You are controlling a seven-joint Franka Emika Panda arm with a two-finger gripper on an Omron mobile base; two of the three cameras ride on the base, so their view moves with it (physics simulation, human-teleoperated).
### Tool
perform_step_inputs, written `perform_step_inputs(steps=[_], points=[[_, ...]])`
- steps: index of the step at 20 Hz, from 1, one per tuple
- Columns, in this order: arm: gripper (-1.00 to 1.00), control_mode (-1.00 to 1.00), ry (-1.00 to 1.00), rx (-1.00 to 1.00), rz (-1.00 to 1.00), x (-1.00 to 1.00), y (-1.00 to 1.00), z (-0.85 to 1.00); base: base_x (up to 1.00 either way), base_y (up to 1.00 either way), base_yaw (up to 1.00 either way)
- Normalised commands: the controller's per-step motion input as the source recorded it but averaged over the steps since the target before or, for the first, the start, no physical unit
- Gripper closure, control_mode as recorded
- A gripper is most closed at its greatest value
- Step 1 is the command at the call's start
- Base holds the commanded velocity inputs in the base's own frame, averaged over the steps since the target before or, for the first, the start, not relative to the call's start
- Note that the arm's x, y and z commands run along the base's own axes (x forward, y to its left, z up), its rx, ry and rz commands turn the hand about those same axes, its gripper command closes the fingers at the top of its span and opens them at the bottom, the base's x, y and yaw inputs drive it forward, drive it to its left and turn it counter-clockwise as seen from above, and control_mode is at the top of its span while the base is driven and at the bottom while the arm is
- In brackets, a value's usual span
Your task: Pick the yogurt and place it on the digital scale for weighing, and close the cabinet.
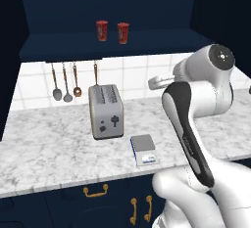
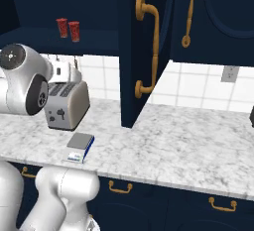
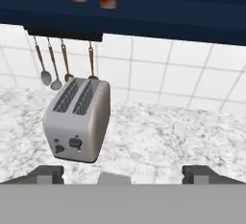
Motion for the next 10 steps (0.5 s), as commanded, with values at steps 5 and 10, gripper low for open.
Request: perform_step_inputs(steps=[5,10], points=[[-1.0,-1.0,-0.19,0.05,0.04,-0.14,0.2,0.71,0.0,0.0,0.0],[-1.0,-1.0,-0.41,0.15,0.06,-0.27,0.16,0.31,0.0,0.0,0.0]])
